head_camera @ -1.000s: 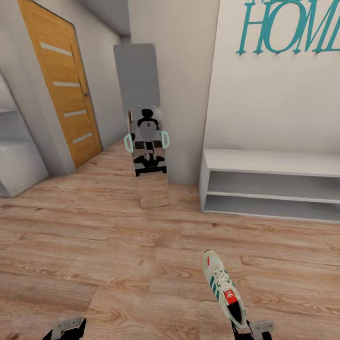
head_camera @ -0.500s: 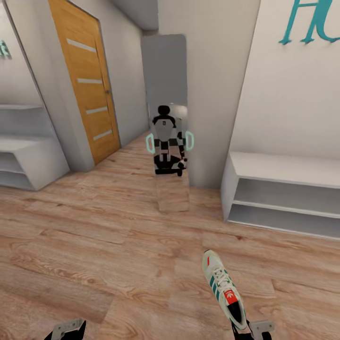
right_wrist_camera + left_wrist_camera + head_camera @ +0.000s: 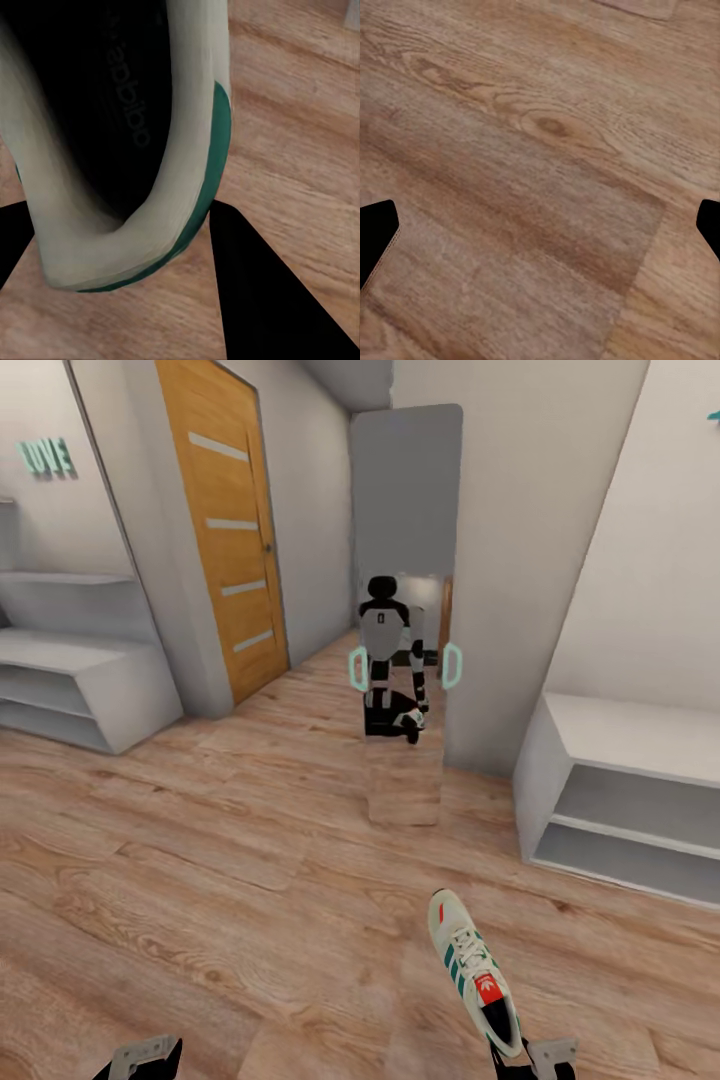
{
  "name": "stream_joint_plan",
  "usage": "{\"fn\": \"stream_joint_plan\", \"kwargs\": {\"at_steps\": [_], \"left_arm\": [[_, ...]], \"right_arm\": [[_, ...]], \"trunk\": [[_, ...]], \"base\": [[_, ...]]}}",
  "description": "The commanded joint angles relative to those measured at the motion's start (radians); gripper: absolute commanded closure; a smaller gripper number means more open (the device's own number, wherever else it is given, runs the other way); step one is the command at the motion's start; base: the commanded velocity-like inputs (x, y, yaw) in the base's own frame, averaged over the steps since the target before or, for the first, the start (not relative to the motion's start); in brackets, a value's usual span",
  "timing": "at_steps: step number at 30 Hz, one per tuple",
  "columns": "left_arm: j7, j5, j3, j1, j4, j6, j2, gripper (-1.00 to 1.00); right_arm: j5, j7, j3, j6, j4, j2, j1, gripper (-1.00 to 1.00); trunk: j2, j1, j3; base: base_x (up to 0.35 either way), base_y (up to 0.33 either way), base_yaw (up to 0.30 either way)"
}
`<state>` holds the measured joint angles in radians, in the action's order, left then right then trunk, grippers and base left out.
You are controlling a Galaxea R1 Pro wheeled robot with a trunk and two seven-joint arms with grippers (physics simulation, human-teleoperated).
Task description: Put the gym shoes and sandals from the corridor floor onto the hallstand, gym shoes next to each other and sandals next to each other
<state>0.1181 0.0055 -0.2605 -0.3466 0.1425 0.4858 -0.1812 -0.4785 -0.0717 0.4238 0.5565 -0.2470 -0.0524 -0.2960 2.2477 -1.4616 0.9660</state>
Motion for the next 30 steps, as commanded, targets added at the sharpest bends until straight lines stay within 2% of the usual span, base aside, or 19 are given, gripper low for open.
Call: {"fn": "stream_joint_plan", "kwargs": {"at_steps": [1,9,30], "left_arm": [[0.009,0.001,-0.008,-0.001,-0.001,0.002,0.000,-1.00],[0.009,0.007,-0.009,-0.001,-0.001,0.002,0.000,-1.00],[0.009,0.011,-0.009,-0.001,-0.001,0.002,-0.001,-1.00]], "right_arm": [[0.000,-0.010,0.009,0.003,0.000,0.000,0.000,1.00],[0.000,-0.010,0.009,0.003,0.000,0.000,-0.001,1.00],[-0.002,-0.010,0.009,0.003,0.000,0.000,-0.001,1.00]], "trunk": [[0.000,0.000,0.002],[0.000,0.000,0.011],[0.000,0.000,0.033]], "base": [[0.336,0.002,0.215],[0.275,0.001,0.215],[0.023,0.000,0.215]]}}
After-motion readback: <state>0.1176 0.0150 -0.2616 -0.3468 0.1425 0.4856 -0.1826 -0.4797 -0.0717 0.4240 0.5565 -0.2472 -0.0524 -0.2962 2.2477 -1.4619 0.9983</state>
